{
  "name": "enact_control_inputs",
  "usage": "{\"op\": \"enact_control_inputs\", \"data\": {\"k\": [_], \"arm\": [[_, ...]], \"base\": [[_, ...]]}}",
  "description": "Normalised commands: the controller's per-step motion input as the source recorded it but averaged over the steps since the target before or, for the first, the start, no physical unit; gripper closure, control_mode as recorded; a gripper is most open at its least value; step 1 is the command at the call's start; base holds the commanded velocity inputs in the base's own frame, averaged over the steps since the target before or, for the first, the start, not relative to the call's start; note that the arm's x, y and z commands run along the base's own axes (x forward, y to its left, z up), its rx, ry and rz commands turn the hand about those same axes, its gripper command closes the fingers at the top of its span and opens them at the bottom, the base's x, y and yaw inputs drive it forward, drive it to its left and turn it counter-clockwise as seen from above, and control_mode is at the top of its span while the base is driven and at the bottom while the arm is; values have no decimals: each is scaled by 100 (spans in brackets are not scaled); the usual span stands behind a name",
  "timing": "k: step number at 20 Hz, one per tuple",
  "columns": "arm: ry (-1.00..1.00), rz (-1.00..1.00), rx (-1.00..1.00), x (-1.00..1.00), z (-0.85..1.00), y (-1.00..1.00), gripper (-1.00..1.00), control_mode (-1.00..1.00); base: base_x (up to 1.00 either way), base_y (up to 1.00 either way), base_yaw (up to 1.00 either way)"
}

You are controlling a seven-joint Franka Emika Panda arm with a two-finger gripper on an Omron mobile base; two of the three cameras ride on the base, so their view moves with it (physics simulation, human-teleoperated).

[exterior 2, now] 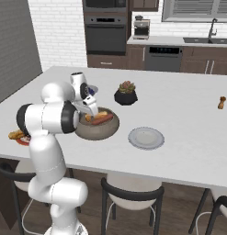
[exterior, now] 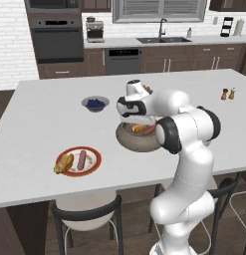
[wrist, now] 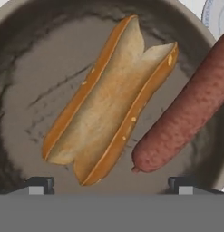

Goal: Place one bun and one sausage from the bowl on each plate.

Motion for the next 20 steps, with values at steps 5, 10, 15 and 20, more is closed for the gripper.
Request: {"op": "enact_control_inputs", "data": {"k": [5, 10, 15, 20], "arm": [[-1, 0, 0, 21, -12, 0, -100, -100], [-10, 0, 4, 46, -36, 0, -100, -100], [-9, 0, 4, 3, -36, 0, -100, -100], [-8, -1, 3, -23, -34, 0, -100, -100]], "base": [[0, 0, 0], [0, 0, 0], [0, 0, 0], [0, 0, 0]]}}
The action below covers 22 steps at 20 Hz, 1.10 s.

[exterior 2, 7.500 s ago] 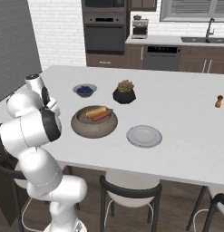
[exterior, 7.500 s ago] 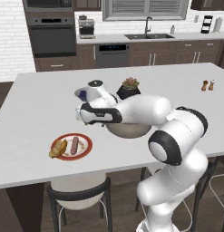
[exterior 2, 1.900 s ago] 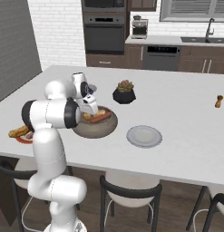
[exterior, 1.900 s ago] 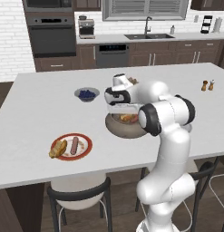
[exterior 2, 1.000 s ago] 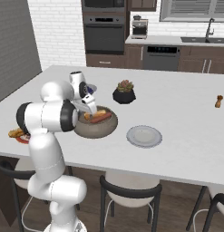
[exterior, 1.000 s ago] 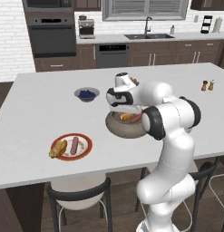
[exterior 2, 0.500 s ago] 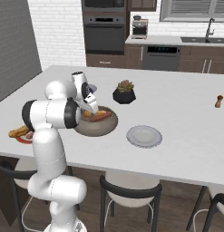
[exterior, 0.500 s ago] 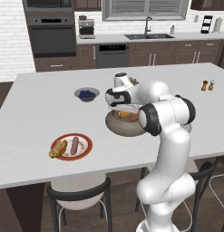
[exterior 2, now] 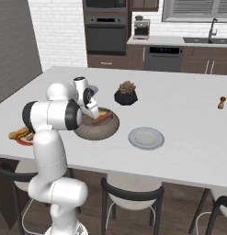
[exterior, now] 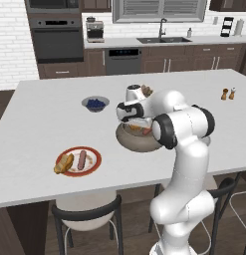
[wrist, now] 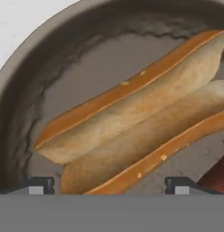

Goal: Place one bun and one sausage from the bowl on each plate.

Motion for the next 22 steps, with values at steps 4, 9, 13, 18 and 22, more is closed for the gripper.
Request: {"op": "enact_control_inputs", "data": {"k": [4, 9, 13, 18, 22], "arm": [[-6, -2, 3, -20, -20, 0, 100, -100], [0, -1, 0, -1, 0, 0, 100, -100], [0, -1, 0, 0, 10, 0, 100, -100], [0, -1, -17, 0, 64, 5, 100, -100], [0, -1, -20, -3, 88, -19, 100, -100]], "base": [[0, 0, 0], [0, 0, 0], [0, 0, 0], [0, 0, 0], [0, 0, 0]]}}
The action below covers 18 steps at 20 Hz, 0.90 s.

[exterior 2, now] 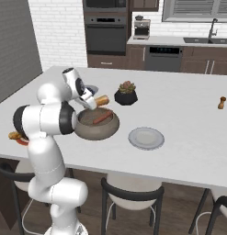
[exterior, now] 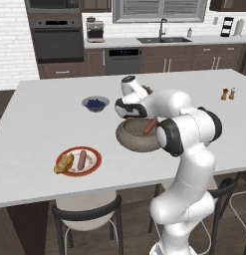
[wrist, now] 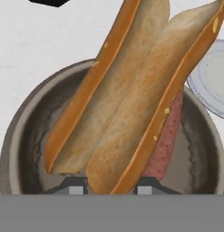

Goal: Place one bun and one sausage from the bowl on each plate.

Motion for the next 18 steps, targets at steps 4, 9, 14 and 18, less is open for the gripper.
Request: {"op": "enact_control_inputs", "data": {"k": [4, 9, 14, 18], "arm": [[1, 0, -7, -7, 47, -69, 100, -100], [2, 1, 0, -44, 8, -100, 100, -100], [-6, 14, 1, -88, -4, -100, 100, -100], [1, 26, 5, -15, -7, -100, 100, -100]], "base": [[0, 0, 0], [0, 0, 0], [0, 0, 0], [0, 0, 0]]}}
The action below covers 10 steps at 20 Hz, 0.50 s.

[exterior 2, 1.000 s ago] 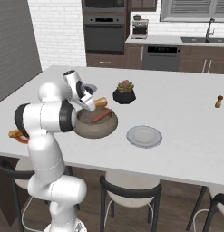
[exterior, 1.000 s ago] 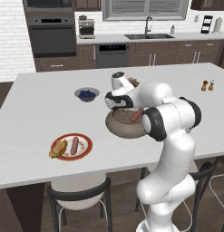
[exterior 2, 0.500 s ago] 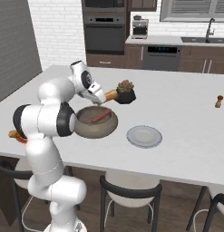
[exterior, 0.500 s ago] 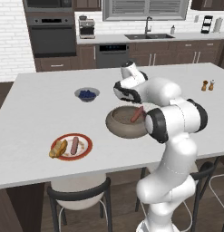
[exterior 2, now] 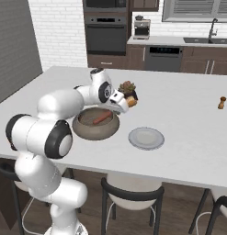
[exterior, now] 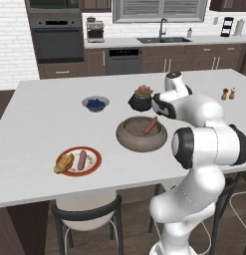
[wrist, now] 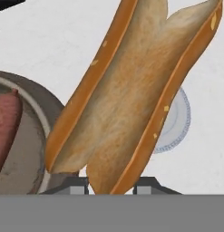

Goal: Place one bun and one sausage from the bowl on each plate.

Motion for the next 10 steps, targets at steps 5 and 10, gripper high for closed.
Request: {"op": "enact_control_inputs", "data": {"k": [5, 10], "arm": [[9, 26, 16, 0, -29, -100, 100, -100], [15, 20, 23, 2, -56, -100, 100, -100]], "base": [[0, 0, 0], [0, 0, 0]]}}
